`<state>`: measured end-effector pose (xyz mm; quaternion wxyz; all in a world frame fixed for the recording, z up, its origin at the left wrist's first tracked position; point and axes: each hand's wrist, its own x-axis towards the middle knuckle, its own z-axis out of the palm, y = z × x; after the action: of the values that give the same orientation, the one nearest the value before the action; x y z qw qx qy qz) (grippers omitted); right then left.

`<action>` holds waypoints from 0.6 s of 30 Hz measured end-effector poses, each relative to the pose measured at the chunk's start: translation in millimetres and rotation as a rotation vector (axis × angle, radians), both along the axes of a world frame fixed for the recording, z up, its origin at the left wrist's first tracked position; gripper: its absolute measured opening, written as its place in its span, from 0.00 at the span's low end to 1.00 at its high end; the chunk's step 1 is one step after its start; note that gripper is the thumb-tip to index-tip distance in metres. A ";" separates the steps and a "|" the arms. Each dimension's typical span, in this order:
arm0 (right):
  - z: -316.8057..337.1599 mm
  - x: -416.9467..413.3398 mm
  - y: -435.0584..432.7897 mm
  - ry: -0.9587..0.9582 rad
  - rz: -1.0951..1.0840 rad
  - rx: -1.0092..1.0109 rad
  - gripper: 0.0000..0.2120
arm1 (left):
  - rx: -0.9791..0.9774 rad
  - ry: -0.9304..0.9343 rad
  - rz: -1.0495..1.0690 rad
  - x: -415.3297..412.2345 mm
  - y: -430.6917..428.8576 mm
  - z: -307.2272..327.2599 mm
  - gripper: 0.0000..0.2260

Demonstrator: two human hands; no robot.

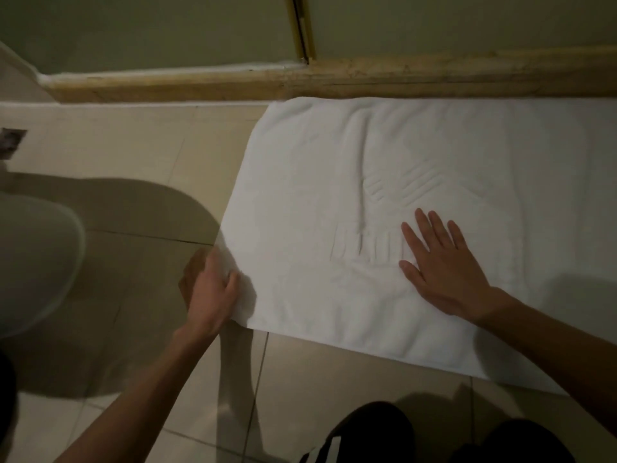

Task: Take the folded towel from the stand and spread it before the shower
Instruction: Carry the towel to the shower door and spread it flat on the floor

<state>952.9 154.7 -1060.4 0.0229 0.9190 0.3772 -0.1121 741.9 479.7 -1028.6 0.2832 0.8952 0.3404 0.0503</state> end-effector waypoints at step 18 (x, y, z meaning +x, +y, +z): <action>7.4 -60.6 49.1 0.071 0.357 0.039 0.32 | -0.261 -0.012 0.132 -31.7 32.0 10.0 0.20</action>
<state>892.3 203.8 -1053.0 0.0111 0.8333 0.5368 -0.1314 710.3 511.7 -1018.6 0.3953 0.8262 0.4003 0.0295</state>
